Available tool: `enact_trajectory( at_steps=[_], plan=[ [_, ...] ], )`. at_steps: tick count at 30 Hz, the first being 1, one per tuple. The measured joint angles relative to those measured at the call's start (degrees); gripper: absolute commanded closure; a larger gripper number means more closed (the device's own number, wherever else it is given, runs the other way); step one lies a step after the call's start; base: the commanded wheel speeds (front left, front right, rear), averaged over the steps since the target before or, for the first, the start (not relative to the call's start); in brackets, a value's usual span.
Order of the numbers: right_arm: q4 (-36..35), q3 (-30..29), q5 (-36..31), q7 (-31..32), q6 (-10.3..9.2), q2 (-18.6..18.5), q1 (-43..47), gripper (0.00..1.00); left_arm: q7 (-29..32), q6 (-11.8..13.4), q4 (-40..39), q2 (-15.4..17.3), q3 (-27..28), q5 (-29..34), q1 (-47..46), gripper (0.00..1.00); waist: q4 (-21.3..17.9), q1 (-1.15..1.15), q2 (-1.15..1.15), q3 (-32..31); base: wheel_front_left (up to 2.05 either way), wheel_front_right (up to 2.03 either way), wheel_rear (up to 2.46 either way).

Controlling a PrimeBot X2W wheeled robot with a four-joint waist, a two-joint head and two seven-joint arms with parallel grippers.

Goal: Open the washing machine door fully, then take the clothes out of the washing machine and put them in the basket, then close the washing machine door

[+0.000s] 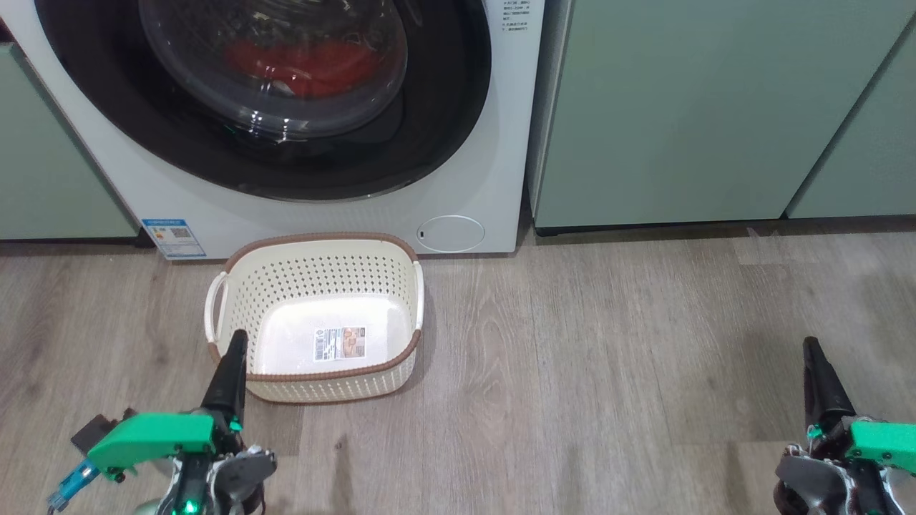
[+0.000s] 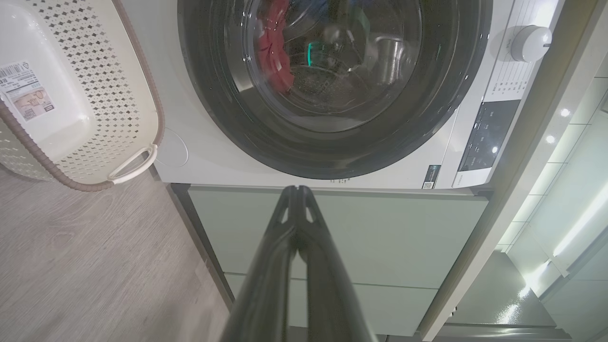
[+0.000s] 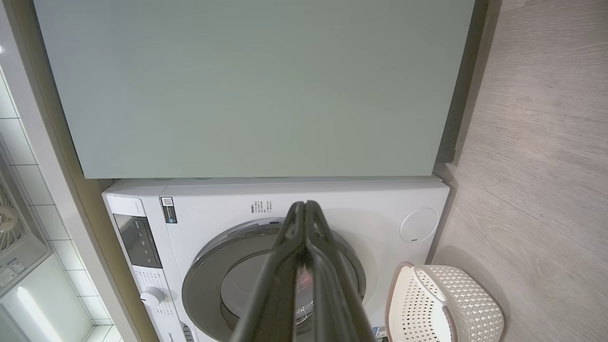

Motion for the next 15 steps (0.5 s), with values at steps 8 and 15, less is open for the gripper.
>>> enact_trajectory(
  at_steps=[8,15],
  plan=[
    [0.0,0.0,0.0,0.0,0.0,0.0,0.0,1.0,0.0,0.0,0.0,0.0,0.0,0.0,0.0,1.0,0.0,0.0,0.0,0.0,0.0,0.0,0.0],
    [0.0,0.0,0.0,0.0,0.0,0.0,0.0,1.0,0.0,0.0,0.0,0.0,0.0,0.0,0.0,1.0,0.0,0.0,0.0,0.0,0.0,0.0,0.0]
  ],
)
